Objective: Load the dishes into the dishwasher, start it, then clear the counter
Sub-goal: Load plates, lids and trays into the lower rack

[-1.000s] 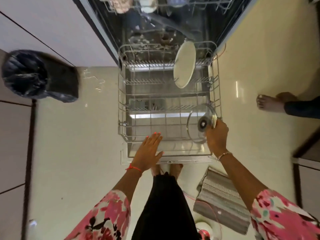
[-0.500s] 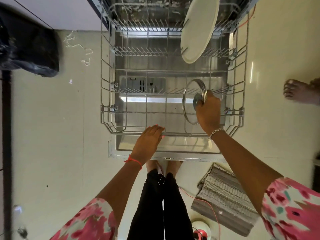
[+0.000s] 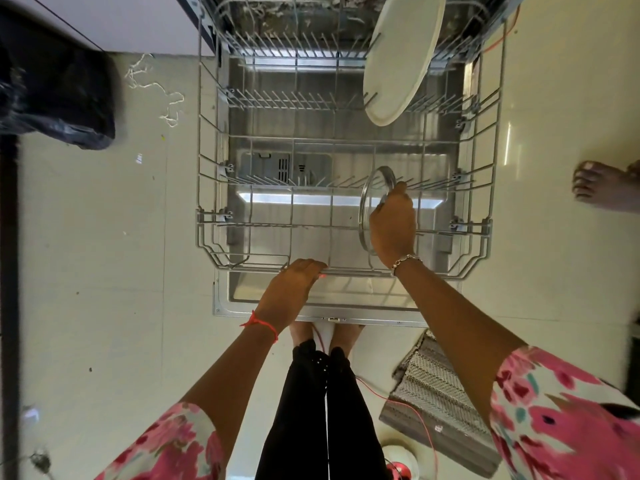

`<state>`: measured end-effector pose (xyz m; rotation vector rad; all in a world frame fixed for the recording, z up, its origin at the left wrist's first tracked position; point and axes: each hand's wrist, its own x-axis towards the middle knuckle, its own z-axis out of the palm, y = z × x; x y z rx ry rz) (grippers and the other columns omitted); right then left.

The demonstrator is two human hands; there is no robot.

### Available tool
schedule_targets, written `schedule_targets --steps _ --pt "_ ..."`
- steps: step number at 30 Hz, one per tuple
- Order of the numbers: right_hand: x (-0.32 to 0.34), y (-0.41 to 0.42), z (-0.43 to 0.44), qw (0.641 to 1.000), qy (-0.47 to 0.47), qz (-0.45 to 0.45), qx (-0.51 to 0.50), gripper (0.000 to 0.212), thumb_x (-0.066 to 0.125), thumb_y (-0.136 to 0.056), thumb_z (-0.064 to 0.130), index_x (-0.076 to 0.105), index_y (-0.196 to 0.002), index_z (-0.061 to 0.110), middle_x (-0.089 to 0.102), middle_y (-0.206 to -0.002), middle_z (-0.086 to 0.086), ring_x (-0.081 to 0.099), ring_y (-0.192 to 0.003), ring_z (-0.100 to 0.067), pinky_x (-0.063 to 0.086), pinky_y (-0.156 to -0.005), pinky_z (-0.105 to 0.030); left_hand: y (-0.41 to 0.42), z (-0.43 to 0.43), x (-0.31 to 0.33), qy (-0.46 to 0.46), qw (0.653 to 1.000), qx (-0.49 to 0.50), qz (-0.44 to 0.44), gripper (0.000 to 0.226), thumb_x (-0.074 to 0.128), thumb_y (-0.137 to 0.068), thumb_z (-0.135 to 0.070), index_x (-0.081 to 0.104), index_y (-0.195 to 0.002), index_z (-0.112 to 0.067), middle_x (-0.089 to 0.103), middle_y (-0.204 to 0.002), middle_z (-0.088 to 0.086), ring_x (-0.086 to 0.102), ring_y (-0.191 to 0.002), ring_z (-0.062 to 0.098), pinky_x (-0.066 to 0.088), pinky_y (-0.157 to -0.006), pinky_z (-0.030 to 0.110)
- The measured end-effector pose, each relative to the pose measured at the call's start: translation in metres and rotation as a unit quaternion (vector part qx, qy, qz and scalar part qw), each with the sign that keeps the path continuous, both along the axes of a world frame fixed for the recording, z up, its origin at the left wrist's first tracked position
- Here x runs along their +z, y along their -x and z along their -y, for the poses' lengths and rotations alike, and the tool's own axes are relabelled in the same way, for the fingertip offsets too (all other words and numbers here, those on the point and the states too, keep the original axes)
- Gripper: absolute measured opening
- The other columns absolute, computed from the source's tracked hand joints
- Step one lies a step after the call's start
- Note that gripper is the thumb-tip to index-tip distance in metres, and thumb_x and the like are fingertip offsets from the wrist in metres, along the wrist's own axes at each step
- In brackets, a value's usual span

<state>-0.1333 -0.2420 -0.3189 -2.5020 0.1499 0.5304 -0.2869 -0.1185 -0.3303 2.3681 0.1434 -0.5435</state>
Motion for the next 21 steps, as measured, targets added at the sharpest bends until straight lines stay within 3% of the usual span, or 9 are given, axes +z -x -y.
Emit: schedule_targets --steps 4,12,21 --pt "-0.002 0.003 -0.010 0.999 0.005 -0.033 -0.001 0.033 0.043 -0.093 0.000 0.042 -0.125 -0.006 0.059 -0.110 -0.024 0.063 -0.097 -0.034 0.054 -0.081 -0.035 -0.002 0.001 0.001 0.005 1.000 0.009 -0.007 0.037 0.053 -0.086 0.011 0.058 -0.121 -0.002 0.062 -0.116 0.018 0.059 -0.107 0.031 0.046 -0.092 0.036" --pt "-0.012 -0.005 -0.018 0.998 0.004 -0.065 -0.003 0.032 0.045 -0.094 0.002 0.044 -0.125 -0.005 0.059 -0.113 -0.020 0.063 -0.098 -0.030 0.046 -0.072 -0.022 -0.001 0.002 0.000 0.009 1.000 0.023 -0.012 0.036 0.052 -0.088 0.009 0.059 -0.121 -0.004 0.062 -0.117 0.016 0.058 -0.109 0.029 0.043 -0.094 0.030" --pt "-0.010 -0.003 -0.018 0.997 -0.007 -0.081 0.001 0.033 0.044 -0.092 -0.002 0.043 -0.125 -0.004 0.059 -0.112 -0.020 0.064 -0.093 -0.032 0.050 -0.071 -0.027 -0.001 0.001 0.000 0.023 0.999 0.029 -0.018 0.030 0.049 -0.093 0.000 0.058 -0.121 -0.004 0.062 -0.118 0.016 0.058 -0.110 0.029 0.044 -0.095 0.033"
